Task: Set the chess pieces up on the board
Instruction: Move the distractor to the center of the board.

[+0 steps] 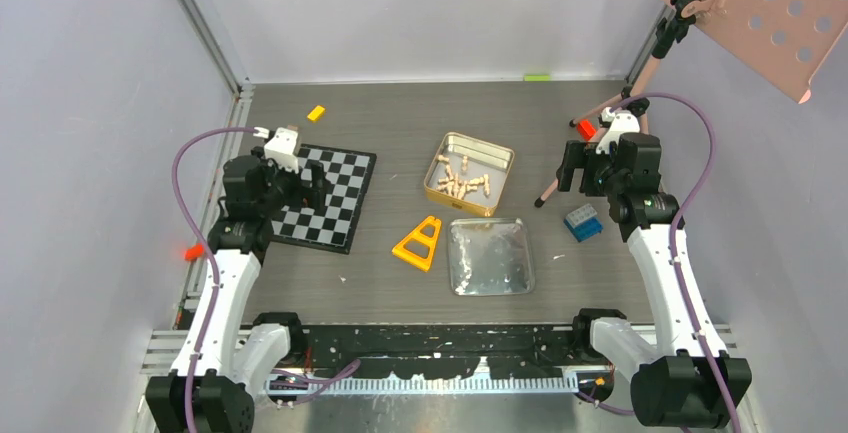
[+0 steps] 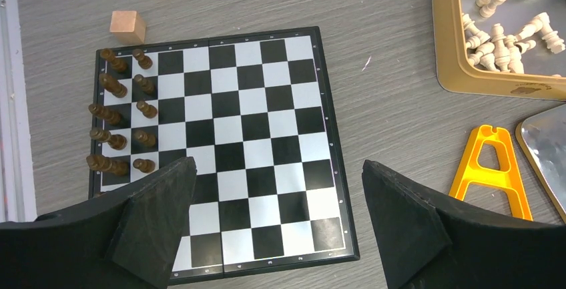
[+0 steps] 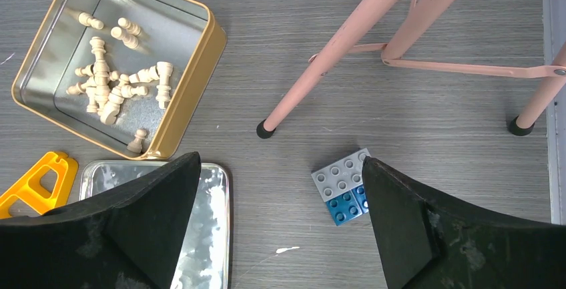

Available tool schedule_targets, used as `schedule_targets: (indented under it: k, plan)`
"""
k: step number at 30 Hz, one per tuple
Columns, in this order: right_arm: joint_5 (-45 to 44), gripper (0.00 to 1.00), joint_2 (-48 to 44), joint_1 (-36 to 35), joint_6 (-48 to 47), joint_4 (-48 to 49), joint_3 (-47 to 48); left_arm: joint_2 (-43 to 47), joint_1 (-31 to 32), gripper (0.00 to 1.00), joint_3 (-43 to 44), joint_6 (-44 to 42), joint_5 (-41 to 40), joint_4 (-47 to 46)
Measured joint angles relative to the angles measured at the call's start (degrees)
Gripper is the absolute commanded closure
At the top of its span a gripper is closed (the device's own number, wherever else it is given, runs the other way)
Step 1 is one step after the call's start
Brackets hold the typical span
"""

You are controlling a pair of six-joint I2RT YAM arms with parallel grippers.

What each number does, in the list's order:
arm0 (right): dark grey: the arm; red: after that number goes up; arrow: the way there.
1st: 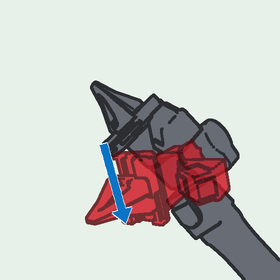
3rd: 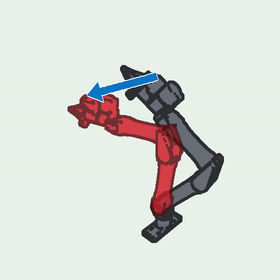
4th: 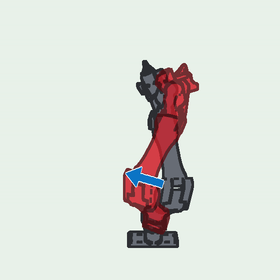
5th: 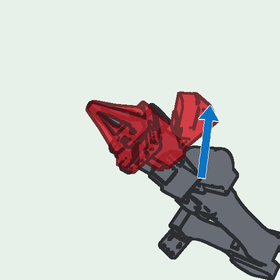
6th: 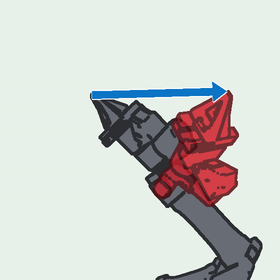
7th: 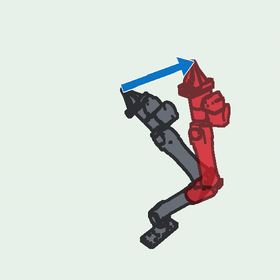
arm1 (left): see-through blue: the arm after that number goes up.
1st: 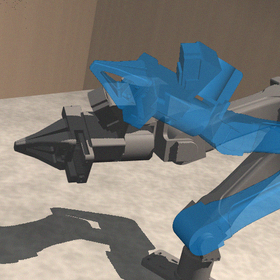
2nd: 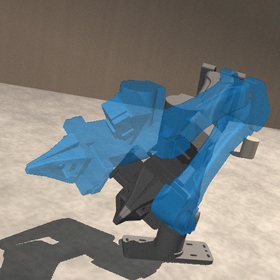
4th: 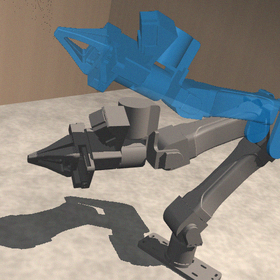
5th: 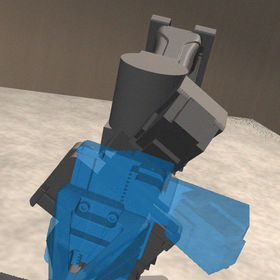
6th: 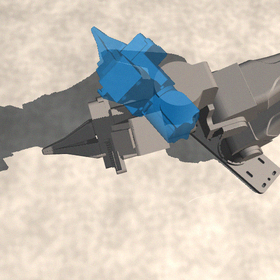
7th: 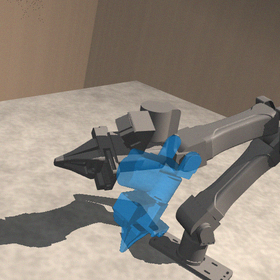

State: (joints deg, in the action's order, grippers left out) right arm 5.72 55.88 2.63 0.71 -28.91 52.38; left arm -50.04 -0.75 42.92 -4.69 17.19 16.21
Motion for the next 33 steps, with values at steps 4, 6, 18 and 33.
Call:
schedule_targets:
  k: [4, 6, 18, 33]
  plan:
    - [0.4, 0.02, 0.0, 0.0, -0.4, 0.0, 0.0, -0.5, 0.0, 0.02, 0.0, 0.0, 0.0, 0.0]
    - [0.6, 0.02, 0.0, 0.0, -0.6, 0.0, 0.0, -0.7, 0.0, 0.02, -0.2, 0.0, 0.2, 0.0]
    - [2.2, 0.02, 0.0, 0.5, -1.2, -0.1, 0.0, -1.3, 0.0, 0.02, -0.2, -0.2, 0.7, 0.2]
    - [6.7, 0.02, -0.4, 1.2, -2.0, -0.3, 0.0, -3.7, 9.2, 0.02, 4.8, -5.0, 8.7, 9.3]
